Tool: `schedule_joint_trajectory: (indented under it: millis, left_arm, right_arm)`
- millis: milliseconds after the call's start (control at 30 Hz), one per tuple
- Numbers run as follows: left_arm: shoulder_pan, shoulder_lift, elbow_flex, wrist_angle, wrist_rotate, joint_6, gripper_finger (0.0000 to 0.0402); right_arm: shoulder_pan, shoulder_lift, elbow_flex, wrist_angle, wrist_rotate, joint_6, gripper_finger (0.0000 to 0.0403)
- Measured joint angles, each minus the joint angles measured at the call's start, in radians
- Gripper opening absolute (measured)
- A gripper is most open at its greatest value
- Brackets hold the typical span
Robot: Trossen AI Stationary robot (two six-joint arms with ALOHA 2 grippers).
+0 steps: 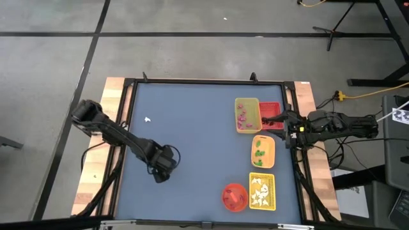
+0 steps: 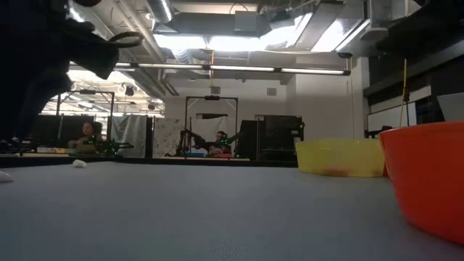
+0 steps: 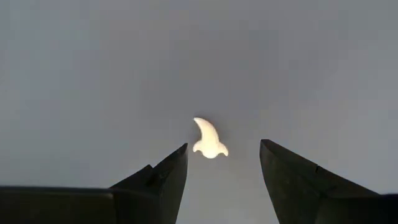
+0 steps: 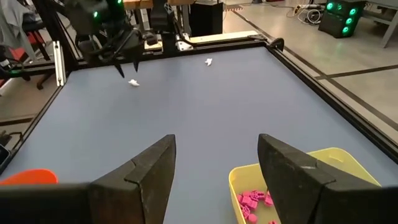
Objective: Sort Halloween decoration
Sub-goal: Put the white ghost toy into the yellow box
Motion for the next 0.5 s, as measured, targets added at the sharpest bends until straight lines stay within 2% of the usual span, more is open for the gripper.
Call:
schedule_joint_trajectory:
  millis: [167, 400, 500]
  left_arm:
    - [0.01, -0.074, -0.13, 0.082, 0.002, -0.08, 0.0183]
    - [0.008, -0.076, -0.248, 0.268, 0.055, -0.129, 0.0183]
    - [0.008, -0.076, -0.264, 0.286, 0.055, -0.126, 0.0183]
  right_arm:
    - [0.0, 0.0, 0.0, -0.014, 0.0, 0.0, 0.0225]
    - [0.0, 0.0, 0.0, -0.013, 0.0, 0.0, 0.0225]
    - [0.0, 0.0, 0.0, -0.013, 0.0, 0.0, 0.0225]
